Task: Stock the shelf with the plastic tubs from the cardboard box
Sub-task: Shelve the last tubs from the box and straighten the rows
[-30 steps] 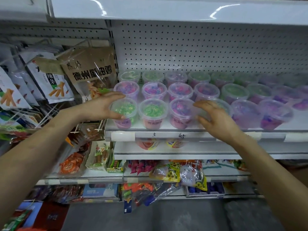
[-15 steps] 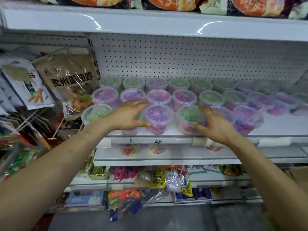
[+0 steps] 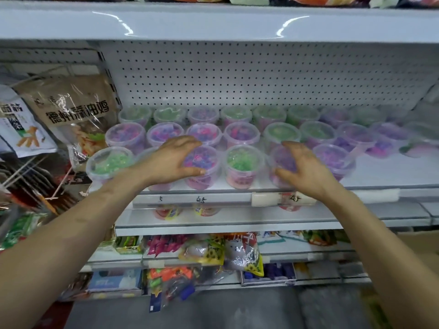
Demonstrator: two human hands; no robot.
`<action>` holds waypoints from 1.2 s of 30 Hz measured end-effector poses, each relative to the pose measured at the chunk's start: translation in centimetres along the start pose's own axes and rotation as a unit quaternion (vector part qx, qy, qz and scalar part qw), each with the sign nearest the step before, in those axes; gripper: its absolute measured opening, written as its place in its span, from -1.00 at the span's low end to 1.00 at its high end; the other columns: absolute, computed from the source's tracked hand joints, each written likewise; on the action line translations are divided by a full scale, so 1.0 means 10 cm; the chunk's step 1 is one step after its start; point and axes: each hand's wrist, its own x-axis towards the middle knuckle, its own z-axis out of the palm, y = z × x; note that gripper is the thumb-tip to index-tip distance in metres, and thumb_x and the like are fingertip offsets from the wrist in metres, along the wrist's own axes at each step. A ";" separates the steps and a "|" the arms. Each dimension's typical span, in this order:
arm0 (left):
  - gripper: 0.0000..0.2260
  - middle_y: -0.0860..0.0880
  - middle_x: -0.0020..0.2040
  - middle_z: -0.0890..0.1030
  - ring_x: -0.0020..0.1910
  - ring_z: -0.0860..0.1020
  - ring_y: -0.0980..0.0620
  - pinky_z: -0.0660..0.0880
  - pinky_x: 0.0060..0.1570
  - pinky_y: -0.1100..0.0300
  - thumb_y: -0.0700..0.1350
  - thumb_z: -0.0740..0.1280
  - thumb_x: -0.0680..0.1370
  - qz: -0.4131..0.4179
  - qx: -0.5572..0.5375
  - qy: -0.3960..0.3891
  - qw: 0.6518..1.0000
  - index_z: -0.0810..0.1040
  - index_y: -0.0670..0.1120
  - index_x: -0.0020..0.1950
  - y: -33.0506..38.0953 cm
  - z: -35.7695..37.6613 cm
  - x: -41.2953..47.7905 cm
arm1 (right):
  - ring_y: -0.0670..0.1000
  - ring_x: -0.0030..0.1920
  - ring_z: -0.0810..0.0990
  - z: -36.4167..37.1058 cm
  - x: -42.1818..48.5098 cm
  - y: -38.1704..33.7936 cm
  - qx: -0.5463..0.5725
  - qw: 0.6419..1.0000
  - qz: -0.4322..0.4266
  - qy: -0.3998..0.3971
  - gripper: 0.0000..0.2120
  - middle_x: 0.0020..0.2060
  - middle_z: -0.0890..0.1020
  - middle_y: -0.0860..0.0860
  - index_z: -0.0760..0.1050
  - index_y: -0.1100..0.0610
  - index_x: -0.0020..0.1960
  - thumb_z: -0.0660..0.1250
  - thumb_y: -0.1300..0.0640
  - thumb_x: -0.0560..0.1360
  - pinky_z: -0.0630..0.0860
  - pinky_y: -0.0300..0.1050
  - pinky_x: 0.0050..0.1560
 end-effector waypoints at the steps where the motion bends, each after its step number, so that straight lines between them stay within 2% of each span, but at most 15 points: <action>1: -0.07 -0.04 0.62 0.28 0.60 0.21 -0.08 0.15 0.58 0.01 0.54 0.21 0.42 0.003 -0.002 0.001 1.000 0.27 -0.01 0.63 0.12 0.00 0.05 | 0.23 0.49 0.41 -0.06 -0.02 0.13 -0.009 1.000 0.012 -0.001 -0.23 0.52 0.42 0.17 0.26 0.09 0.62 0.45 -0.16 0.54 0.39 0.12 0.44; 4: 0.05 -0.06 0.62 0.28 0.59 0.23 -0.11 0.19 0.57 -0.03 0.64 0.09 0.34 0.011 -0.004 -0.001 1.000 0.27 -0.02 0.63 0.44 0.09 0.23 | 0.20 0.52 0.39 -0.13 -0.05 0.39 -0.022 0.999 0.016 -0.030 -0.21 0.55 0.41 0.14 0.24 0.05 0.63 0.43 -0.22 0.53 0.37 0.11 0.48; 7: -0.04 -0.03 0.63 0.27 0.60 0.23 -0.09 0.17 0.58 -0.05 0.57 0.14 0.41 0.020 0.011 -0.013 1.000 0.24 0.00 0.65 0.66 0.21 0.36 | 0.17 0.52 0.38 -0.13 -0.08 0.43 -0.022 0.999 -0.005 -0.041 -0.25 0.55 0.40 0.13 0.24 0.05 0.63 0.44 -0.12 0.54 0.34 0.04 0.46; 9: -0.14 -0.01 0.64 0.25 0.61 0.20 -0.05 0.10 0.61 -0.06 0.48 0.24 0.49 0.021 0.013 -0.017 1.000 0.22 0.01 0.66 0.78 0.26 0.39 | 0.15 0.55 0.35 -0.12 -0.07 0.46 -0.013 0.999 -0.008 -0.042 -0.24 0.58 0.36 0.11 0.22 0.06 0.64 0.45 -0.08 0.55 0.32 0.02 0.47; 11: -0.20 -0.01 0.64 0.24 0.62 0.18 -0.03 0.04 0.62 -0.04 0.38 0.30 0.54 0.014 0.012 -0.011 1.000 0.21 0.01 0.66 0.85 0.28 0.41 | 0.15 0.55 0.35 -0.14 -0.04 0.48 -0.008 0.999 -0.014 -0.047 -0.23 0.58 0.35 0.11 0.22 0.08 0.64 0.45 -0.09 0.54 0.33 0.03 0.47; 14: -0.22 -0.02 0.64 0.25 0.62 0.18 -0.04 0.03 0.63 -0.06 0.35 0.32 0.56 0.003 0.010 -0.004 1.000 0.21 0.00 0.66 0.90 0.30 0.40 | 0.16 0.54 0.36 -0.11 0.00 0.46 -0.004 0.998 -0.033 -0.053 -0.21 0.57 0.37 0.13 0.23 0.11 0.63 0.43 -0.10 0.51 0.38 0.09 0.48; 19: -0.21 -0.03 0.64 0.24 0.63 0.16 -0.04 0.02 0.63 -0.05 0.37 0.30 0.56 -0.011 0.016 -0.005 1.000 0.21 0.00 0.66 0.99 0.28 0.41 | 0.14 0.58 0.29 -0.15 -0.03 0.52 0.019 0.998 -0.051 -0.044 -0.22 0.61 0.30 0.11 0.18 0.10 0.66 0.43 -0.08 0.56 0.32 0.07 0.53; 23: -0.21 -0.06 0.67 0.17 0.64 0.12 -0.08 0.00 0.61 0.00 0.35 0.31 0.56 -0.007 0.020 0.002 1.000 0.19 -0.01 0.66 1.19 0.29 0.46 | 0.17 0.55 0.31 -0.41 -0.14 0.96 0.038 0.999 -0.007 0.005 -0.25 0.58 0.34 0.14 0.22 0.13 0.64 0.44 -0.06 0.57 0.28 0.03 0.50; 26: -0.20 -0.08 0.67 0.16 0.64 0.12 -0.12 0.06 0.59 -0.02 0.36 0.31 0.54 -0.009 0.010 0.001 1.000 0.20 -0.01 0.66 1.38 0.33 0.57 | 0.16 0.57 0.28 -0.58 -0.21 1.25 0.039 0.999 0.033 -0.006 -0.26 0.60 0.31 0.15 0.21 0.14 0.64 0.44 -0.01 0.57 0.25 0.00 0.50; 29: -0.09 -0.09 0.65 0.21 0.62 0.18 -0.13 0.14 0.60 -0.06 0.52 0.17 0.47 -0.003 0.022 -0.009 1.000 0.23 -0.04 0.65 1.52 0.39 0.69 | 0.16 0.58 0.27 -0.57 -0.24 1.33 0.052 0.998 0.032 -0.022 -0.28 0.60 0.32 0.16 0.22 0.17 0.64 0.43 0.04 0.57 0.22 -0.03 0.52; 31: -0.08 -0.08 0.64 0.24 0.61 0.22 -0.12 0.18 0.58 -0.11 0.56 0.06 0.46 0.007 0.036 -0.010 0.999 0.24 -0.02 0.64 1.57 0.43 0.77 | 0.17 0.58 0.27 -0.54 -0.23 1.33 0.057 0.998 0.030 -0.020 -0.28 0.59 0.32 0.18 0.23 0.19 0.64 0.43 0.06 0.57 0.21 -0.02 0.54; 34: -0.18 -0.07 0.64 0.25 0.60 0.23 -0.10 0.13 0.58 -0.07 0.48 0.17 0.54 0.029 0.052 -0.004 0.998 0.24 -0.01 0.65 1.61 0.43 0.86 | 0.17 0.59 0.26 -0.47 -0.20 1.30 0.066 0.997 0.027 -0.017 -0.28 0.59 0.32 0.18 0.21 0.19 0.64 0.42 0.06 0.58 0.20 0.00 0.55; 36: -0.19 -0.07 0.63 0.28 0.59 0.25 -0.08 0.11 0.58 -0.03 0.46 0.19 0.54 0.044 0.049 -0.005 0.998 0.26 -0.03 0.64 1.60 0.42 0.92 | 0.16 0.59 0.25 -0.42 -0.19 1.28 0.061 0.998 0.015 -0.018 -0.29 0.60 0.31 0.17 0.21 0.19 0.65 0.39 0.12 0.58 0.18 -0.05 0.55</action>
